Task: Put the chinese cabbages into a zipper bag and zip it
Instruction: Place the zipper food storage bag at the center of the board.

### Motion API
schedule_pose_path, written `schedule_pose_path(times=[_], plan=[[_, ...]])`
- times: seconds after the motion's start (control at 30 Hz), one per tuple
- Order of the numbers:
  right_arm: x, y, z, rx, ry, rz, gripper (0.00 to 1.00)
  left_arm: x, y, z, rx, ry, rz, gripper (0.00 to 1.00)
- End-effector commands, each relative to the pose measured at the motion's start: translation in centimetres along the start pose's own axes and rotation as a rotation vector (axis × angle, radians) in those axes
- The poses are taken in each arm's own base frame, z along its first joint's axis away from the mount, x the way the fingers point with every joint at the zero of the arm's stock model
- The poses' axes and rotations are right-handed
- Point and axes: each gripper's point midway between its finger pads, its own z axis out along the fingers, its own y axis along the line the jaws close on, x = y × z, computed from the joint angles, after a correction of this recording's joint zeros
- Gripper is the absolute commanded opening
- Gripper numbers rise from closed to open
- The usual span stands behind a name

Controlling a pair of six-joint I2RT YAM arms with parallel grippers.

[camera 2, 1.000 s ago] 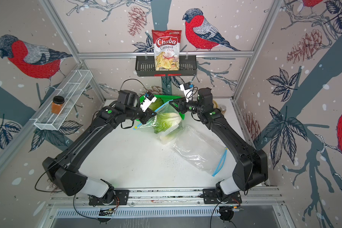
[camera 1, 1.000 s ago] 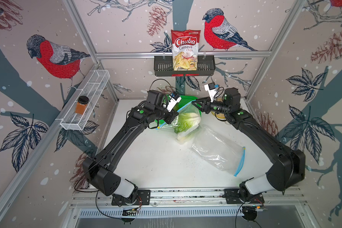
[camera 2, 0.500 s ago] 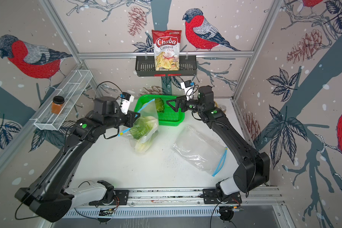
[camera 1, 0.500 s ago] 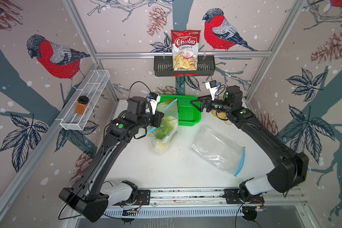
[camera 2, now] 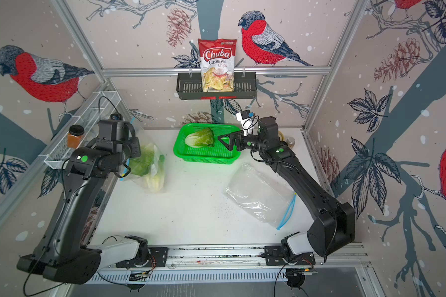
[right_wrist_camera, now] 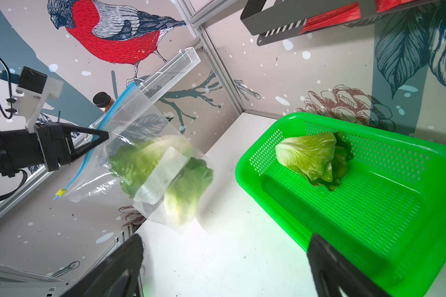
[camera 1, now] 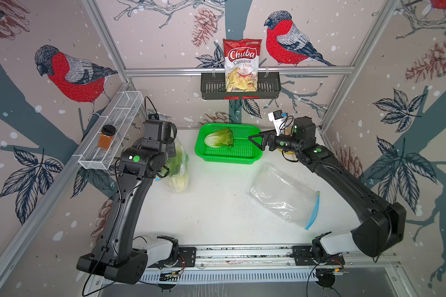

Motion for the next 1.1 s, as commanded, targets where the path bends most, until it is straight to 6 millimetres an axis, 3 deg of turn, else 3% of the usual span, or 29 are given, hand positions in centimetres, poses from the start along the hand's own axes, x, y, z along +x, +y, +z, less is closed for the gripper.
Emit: schedule_pose_path(times=[0.0, 0.1, 0.17, 0.33, 0.47, 0.57, 0.67, 0.73, 0.83, 0.9, 1.0, 1.07], plan=[[0.0, -0.2, -0.2, 0.013, -0.019, 0.009, 1.0, -0.4, 2.2, 0.8, -0.157, -0.003, 0.083, 0.0], [0.7, -0.8, -0.3, 0.041, -0.01, 0.018, 1.0, 2.1, -0.1, 3.5, -0.103, 0.08, 0.083, 0.0], [1.1, -1.2, -0.5, 0.054, -0.006, 0.022, 1.0, 4.5, -2.7, 5.5, -0.01, 0.14, 0.058, 0.0], [1.7, -2.6, -1.2, 0.102, -0.016, 0.061, 1.0, 10.8, -11.5, 10.0, 0.242, 0.208, -0.071, 0.0], [1.7, -3.3, -1.8, 0.124, -0.034, 0.074, 1.0, 14.7, -15.6, 12.7, 0.373, 0.255, -0.148, 0.0], [2.0, -4.1, -2.0, 0.156, -0.029, 0.1, 1.0, 16.4, -16.9, 13.7, 0.413, 0.28, -0.181, 0.0], [1.9, -4.7, -2.5, 0.185, -0.04, 0.116, 1.0, 16.8, -17.3, 14.1, 0.421, 0.278, -0.181, 0.08], [1.8, -5.0, -2.9, 0.204, -0.048, 0.118, 1.0, 16.1, -17.3, 13.9, 0.429, 0.264, -0.176, 0.23], [1.8, -5.7, -3.4, 0.231, -0.052, 0.13, 1.0, 15.3, -17.3, 13.4, 0.442, 0.249, -0.163, 0.28], [1.9, -6.2, -3.6, 0.247, -0.05, 0.137, 1.0, 15.6, -17.1, 13.1, 0.438, 0.262, -0.146, 0.37], [2.0, -7.0, -4.0, 0.275, -0.048, 0.16, 1.0, 13.7, -17.1, 11.8, 0.473, 0.233, -0.156, 0.4], [1.9, -7.4, -4.4, 0.289, -0.05, 0.179, 1.0, 12.9, -17.1, 11.0, 0.494, 0.22, -0.171, 0.48]])
